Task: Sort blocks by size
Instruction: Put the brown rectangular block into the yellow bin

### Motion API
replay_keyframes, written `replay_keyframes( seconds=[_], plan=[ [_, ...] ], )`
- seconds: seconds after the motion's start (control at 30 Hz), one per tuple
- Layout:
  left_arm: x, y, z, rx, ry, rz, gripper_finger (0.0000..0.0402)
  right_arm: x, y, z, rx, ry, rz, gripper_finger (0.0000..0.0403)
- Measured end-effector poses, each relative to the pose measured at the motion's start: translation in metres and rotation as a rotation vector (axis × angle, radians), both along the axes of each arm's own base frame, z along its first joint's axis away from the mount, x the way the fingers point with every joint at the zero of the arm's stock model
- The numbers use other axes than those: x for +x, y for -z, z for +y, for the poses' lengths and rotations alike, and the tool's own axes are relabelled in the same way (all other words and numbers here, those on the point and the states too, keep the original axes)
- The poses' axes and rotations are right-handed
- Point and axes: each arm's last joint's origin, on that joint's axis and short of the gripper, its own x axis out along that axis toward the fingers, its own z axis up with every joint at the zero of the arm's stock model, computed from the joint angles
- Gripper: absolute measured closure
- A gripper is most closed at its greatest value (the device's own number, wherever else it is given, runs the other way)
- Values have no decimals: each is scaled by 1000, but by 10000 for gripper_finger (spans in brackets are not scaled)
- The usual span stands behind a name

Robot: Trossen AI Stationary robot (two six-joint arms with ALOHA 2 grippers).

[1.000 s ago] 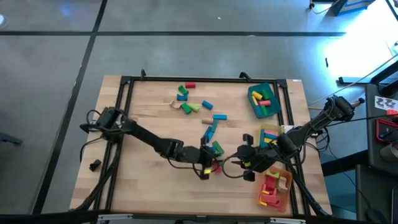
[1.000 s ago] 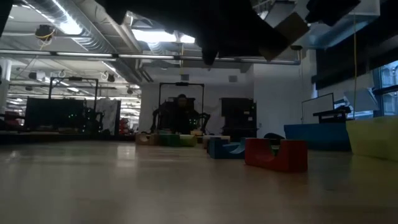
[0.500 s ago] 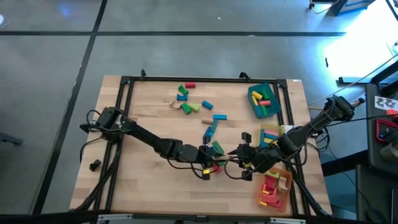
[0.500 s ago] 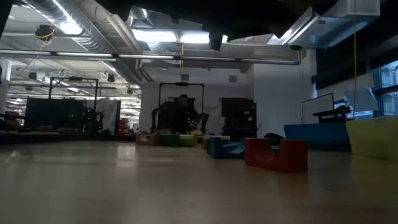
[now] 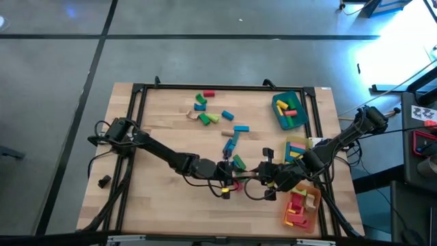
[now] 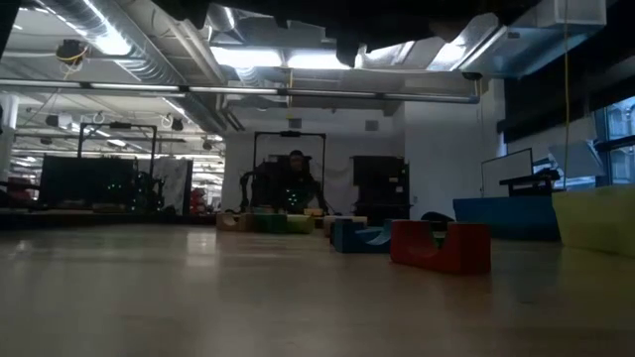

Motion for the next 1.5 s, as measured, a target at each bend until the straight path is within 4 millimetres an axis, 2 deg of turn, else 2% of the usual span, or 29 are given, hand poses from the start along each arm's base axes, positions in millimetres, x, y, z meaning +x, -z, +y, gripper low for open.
replay_keyframes(
  seconds=[0.2, 0.47, 0.6, 0.8, 0.93, 1.03, 1.17, 1.3, 1.5],
  plan=[
    [1, 0, 3, 18, -5, 3, 325, 1, -1, -1, -22, 25, -21, 340],
    [6, 3, 24, -78, -72, 26, 241, -7, 4, -10, -104, 121, 42, 340],
    [7, 6, 36, -71, -111, 85, 219, -18, 2, -27, -119, 203, 116, 340],
    [0, 4, 55, -37, -150, 221, 219, -47, 1, -64, -171, 400, 305, 339],
    [-8, 0, 76, -38, -216, 327, 224, -71, 1, -84, -152, 574, 486, 339],
    [-16, -7, 97, -30, -267, 393, 225, -82, 2, -89, -123, 667, 581, 339],
    [-27, -5, 132, -20, -361, 528, 225, -84, 5, -88, -82, 710, 616, 339],
    [-42, 0, 167, 34, -429, 692, 225, -87, 20, -88, -65, 714, 675, 339],
    [-66, 12, 209, 142, -433, 950, 225, -95, 44, -90, -52, 742, 766, 338]
  ],
)
